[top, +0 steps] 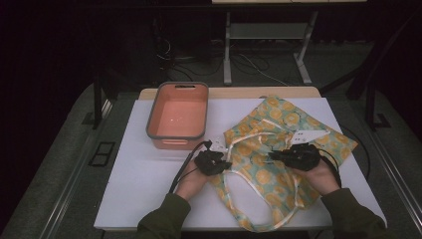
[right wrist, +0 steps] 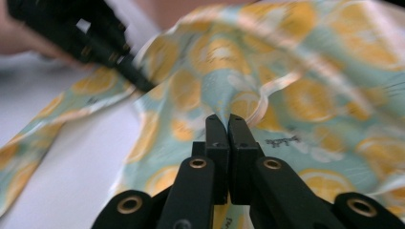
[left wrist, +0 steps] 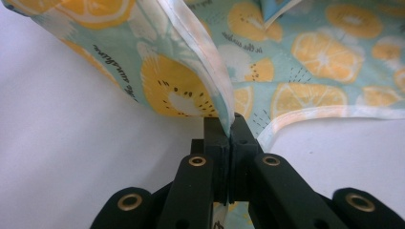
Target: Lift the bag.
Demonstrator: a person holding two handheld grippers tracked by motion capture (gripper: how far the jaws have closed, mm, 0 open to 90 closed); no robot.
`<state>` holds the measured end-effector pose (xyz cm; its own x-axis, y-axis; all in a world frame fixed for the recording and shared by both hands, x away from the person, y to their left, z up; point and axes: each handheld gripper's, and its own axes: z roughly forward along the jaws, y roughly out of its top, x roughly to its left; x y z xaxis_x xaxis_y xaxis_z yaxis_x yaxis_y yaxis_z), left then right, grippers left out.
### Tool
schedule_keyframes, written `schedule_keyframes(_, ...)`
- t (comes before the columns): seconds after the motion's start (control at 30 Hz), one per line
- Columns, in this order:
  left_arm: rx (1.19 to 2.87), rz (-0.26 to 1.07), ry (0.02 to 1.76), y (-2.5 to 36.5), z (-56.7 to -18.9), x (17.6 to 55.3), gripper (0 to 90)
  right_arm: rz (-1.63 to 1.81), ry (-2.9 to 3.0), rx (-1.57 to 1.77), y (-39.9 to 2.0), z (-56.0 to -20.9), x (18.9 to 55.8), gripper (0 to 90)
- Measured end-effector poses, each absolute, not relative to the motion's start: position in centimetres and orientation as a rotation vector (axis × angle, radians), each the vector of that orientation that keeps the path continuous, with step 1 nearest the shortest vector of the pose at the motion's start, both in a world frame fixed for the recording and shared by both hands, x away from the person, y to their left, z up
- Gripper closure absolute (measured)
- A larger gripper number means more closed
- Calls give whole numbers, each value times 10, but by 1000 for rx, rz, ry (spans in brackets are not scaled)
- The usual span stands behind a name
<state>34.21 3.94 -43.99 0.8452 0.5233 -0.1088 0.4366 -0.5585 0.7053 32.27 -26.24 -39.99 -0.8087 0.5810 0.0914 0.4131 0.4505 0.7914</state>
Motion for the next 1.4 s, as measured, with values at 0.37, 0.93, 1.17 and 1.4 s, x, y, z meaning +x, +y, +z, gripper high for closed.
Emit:
schedule_keyframes(0.37,2185,104,772,58,-436,343,888,1283,2730,710,-234,-415,270,685)
schedule_keyframes(0.93,2160,95,790,64,-434,343,890,964,2717,777,-237,-443,256,709)
schedule_keyframes(1.17,2125,85,797,67,-429,342,892,931,2683,768,-242,-442,263,894)
schedule_keyframes(1.4,2051,117,770,74,-410,337,893,1061,2529,760,-256,-416,269,894)
